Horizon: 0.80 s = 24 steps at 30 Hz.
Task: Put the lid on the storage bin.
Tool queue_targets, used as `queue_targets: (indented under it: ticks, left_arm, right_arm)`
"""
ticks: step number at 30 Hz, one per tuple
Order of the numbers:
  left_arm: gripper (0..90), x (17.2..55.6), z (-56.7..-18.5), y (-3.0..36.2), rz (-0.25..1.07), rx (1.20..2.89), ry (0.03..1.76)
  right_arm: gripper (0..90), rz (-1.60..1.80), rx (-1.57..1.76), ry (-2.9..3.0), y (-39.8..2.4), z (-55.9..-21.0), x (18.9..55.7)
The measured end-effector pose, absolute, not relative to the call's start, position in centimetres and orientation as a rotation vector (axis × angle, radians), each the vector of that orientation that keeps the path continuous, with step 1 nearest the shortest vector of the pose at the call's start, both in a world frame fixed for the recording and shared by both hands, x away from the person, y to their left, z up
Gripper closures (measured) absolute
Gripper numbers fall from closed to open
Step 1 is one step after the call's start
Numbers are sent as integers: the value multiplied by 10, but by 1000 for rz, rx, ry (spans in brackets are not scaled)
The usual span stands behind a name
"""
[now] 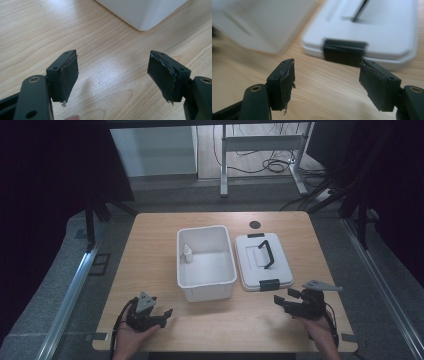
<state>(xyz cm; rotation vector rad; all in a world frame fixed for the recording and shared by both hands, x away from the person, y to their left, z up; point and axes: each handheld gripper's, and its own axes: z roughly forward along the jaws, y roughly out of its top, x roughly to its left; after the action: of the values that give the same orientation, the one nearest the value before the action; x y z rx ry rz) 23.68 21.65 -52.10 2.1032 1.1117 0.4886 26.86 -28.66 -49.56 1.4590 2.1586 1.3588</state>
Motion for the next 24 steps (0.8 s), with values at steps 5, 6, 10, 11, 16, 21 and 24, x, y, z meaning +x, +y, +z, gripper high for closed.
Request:
queue_targets:
  ticks: [5, 6, 10, 11, 16, 21, 24]
  left_arm:
    - [248, 237, -523, 212, 476, 2112, 1110]
    - [248, 237, -524, 211, 474, 2116, 1111]
    - [248, 237, -524, 209, 472, 2119, 1108]
    - [248, 237, -524, 210, 473, 2119, 1107]
    - [248, 237, -523, 212, 475, 2112, 1108]
    - [248, 238, -523, 212, 476, 2114, 1110]
    - [248, 238, -523, 212, 478, 2114, 1115]
  right_arm:
    - [298, 1481, 1499, 2127, -301, -489, 273]
    - [298, 1471, 1504, 2120, -302, -489, 273]
    - [298, 1403, 1515, 2113, -301, -490, 275]
    - [298, 1393, 1514, 2110, -300, -491, 275]
    - [298, 1388, 1512, 2106, -297, -491, 275]
    - [298, 1340, 1505, 2101, -292, -489, 276]
    - [297, 1188, 1462, 2091, -282, -488, 277]
